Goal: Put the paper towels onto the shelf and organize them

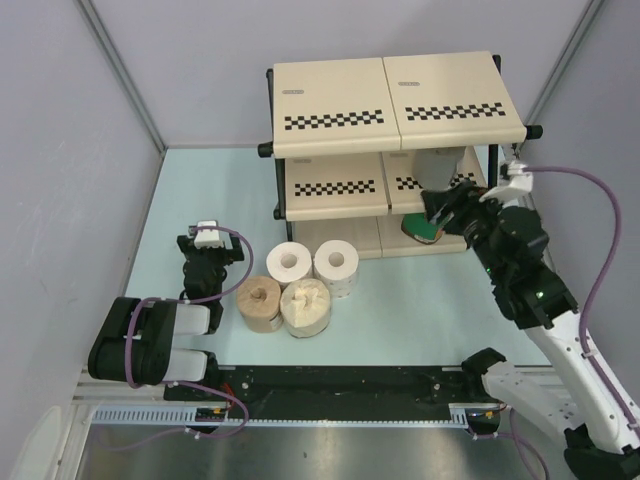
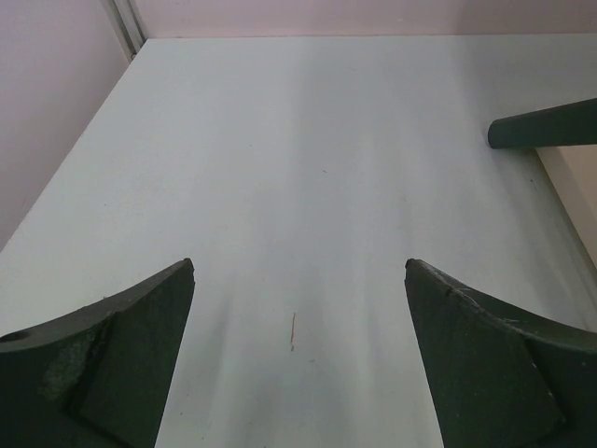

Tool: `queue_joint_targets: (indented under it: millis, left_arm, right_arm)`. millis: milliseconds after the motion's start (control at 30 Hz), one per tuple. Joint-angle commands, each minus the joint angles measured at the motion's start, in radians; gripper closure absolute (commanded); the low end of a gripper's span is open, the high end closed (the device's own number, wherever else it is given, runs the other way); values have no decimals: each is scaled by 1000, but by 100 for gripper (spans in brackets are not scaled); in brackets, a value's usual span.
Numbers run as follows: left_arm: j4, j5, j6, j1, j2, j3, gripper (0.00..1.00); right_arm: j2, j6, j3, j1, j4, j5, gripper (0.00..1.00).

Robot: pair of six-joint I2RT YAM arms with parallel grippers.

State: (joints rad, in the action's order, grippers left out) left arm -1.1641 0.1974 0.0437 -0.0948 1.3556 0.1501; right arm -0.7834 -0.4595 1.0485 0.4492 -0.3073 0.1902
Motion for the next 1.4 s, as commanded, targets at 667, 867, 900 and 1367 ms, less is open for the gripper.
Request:
queue_joint_targets:
  millis: [667,867,900,1367]
  left_arm:
    - [-37,-21,-5,4,-15,12,0]
    - [-39,-21,-7,4,-16,12,0]
    - [-37,-21,-7,4,-13,12,0]
    - [-37,-21,-5,6,-13,12,0]
  right_arm:
    - [-372,-143,-278,487,243,226,30]
    - [-473,-157,-277,467,297,190,29]
    - [-493,-159,-277,462,328,189,26]
    - [-663,-166,-242,425,387,146,25]
